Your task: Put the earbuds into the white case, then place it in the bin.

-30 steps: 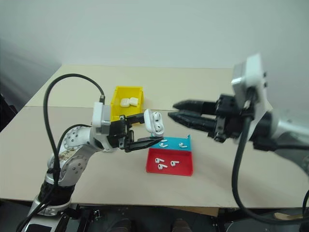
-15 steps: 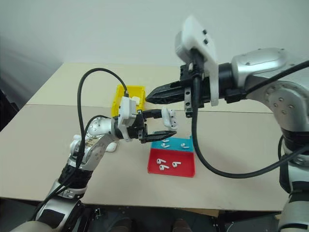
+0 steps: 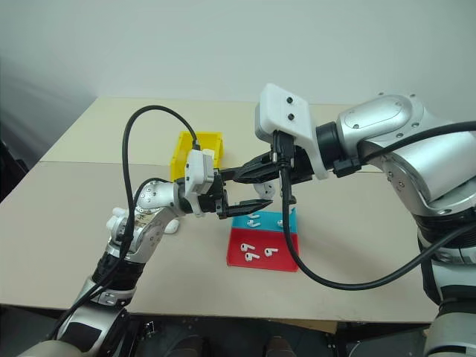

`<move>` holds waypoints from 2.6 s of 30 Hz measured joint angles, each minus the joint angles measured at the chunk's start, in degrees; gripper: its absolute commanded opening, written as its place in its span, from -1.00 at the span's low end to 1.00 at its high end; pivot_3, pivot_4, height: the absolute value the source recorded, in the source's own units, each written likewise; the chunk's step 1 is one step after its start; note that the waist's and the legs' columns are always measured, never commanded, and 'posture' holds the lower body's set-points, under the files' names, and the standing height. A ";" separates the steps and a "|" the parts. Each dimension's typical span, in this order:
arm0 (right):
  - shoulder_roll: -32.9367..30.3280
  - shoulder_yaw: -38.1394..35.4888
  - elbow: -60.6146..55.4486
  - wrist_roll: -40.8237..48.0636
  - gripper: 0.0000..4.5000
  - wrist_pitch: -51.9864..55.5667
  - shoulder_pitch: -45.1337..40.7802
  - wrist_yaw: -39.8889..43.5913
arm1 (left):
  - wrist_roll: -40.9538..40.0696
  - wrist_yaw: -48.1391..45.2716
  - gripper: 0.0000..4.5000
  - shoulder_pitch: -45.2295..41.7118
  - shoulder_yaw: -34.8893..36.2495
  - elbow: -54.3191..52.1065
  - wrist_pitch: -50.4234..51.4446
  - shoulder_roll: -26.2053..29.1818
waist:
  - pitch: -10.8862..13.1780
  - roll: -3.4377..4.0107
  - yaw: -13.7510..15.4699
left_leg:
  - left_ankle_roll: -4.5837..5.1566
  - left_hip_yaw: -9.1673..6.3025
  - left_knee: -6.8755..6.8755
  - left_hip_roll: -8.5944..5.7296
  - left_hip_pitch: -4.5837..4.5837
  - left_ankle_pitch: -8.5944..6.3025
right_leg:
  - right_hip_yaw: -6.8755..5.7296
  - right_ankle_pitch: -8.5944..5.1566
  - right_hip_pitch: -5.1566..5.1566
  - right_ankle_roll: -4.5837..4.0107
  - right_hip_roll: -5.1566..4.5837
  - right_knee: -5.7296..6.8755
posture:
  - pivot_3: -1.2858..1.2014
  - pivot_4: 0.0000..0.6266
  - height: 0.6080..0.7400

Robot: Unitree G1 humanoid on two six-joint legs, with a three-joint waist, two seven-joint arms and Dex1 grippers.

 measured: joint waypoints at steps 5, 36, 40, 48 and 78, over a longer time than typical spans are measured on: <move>-0.90 -0.49 0.61 -2.34 -0.99 -0.66 1.61 1.88 | -0.56 -0.38 0.22 0.97 0.78 -0.30 -0.32 0.12 | 0.00 0.00 0.04 | 0.00 0.00 0.03 -0.01 0.00 0.00 | 0.00 0.00 0.00 0.00 -0.01 0.03 | 0.03 -0.52 1.00; 12.41 -36.19 -3.86 10.25 -0.99 2.35 32.92 -25.55 | 21.53 44.93 0.22 -13.13 10.37 21.12 7.49 -1.09 | -0.01 0.00 0.27 | 0.00 -0.13 0.05 -0.13 0.07 0.00 | -0.02 0.05 0.12 0.08 -0.03 0.09 | 0.03 -0.52 1.00; 12.38 -36.21 -4.24 11.00 -0.99 2.38 33.46 -27.33 | 24.14 46.75 0.22 -13.91 9.10 28.25 6.56 -1.88 | 0.00 -0.01 0.22 | 0.00 -0.13 0.04 -0.13 0.02 0.00 | -0.04 0.05 0.11 0.08 -0.03 0.04 | 0.03 -0.52 1.00; 11.78 -35.54 -5.12 11.72 -1.00 2.59 34.92 -30.29 | 27.52 49.56 0.98 -18.31 7.99 39.65 5.00 -2.91 | 0.00 -0.01 0.14 | 0.00 -0.13 0.02 -0.15 0.03 0.00 | -0.04 0.04 0.13 0.09 -0.04 0.02 | 0.03 -0.52 1.00; -6.19 -53.82 -2.39 -2.41 -1.00 -31.37 73.11 13.35 | -11.65 -14.94 0.98 32.02 27.06 -9.41 8.70 34.59 | 0.01 -0.05 -0.16 | -0.07 0.04 -0.02 0.06 0.99 0.00 | -0.10 -0.12 1.11 0.29 -0.06 -0.34 | 0.03 -0.52 1.00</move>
